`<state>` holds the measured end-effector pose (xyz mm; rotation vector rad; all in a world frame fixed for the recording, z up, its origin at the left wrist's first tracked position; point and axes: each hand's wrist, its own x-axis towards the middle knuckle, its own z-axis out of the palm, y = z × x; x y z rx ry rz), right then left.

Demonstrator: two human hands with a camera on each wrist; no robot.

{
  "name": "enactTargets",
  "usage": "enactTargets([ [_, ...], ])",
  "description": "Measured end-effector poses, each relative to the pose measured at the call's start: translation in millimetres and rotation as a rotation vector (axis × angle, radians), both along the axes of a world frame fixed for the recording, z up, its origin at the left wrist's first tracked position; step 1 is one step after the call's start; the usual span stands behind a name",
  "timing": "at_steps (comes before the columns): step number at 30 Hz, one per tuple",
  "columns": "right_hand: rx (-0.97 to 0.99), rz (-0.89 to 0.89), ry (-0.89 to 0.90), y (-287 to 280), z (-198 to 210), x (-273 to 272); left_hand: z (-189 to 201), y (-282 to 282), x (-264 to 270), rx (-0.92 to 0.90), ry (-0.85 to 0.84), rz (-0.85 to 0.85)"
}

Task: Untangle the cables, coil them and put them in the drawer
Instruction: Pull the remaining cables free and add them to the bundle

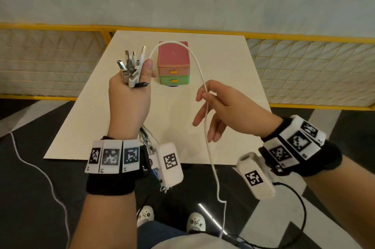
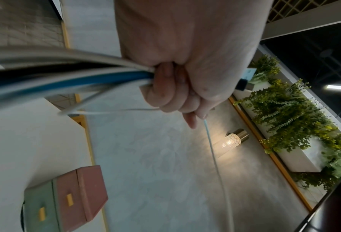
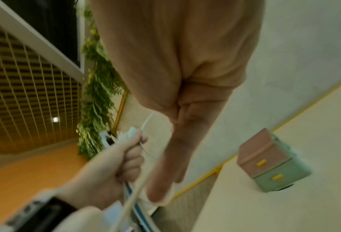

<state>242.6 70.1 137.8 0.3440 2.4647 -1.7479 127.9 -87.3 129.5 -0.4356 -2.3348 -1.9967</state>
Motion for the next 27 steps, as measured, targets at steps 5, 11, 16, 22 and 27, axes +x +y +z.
enactTargets([
  [5, 0.617, 0.218, -0.334, 17, -37, 3, -2, -2, 6, 0.020, 0.021, -0.072],
  [11, 0.676, 0.180, 0.025, 21, -28, 0, 2, 5, 12, -0.069, 0.007, -0.476],
  [16, 0.201, 0.281, 0.270, -7, -21, -13, 16, 26, 25, -0.188, 0.136, -0.678],
  [22, -0.240, 0.115, 0.314, -34, -37, -26, 21, 35, 11, 0.044, 0.037, -0.578],
  [27, -0.299, 0.132, 0.290, -35, -32, -30, 22, 34, 6, 0.250, 0.002, -0.519],
])
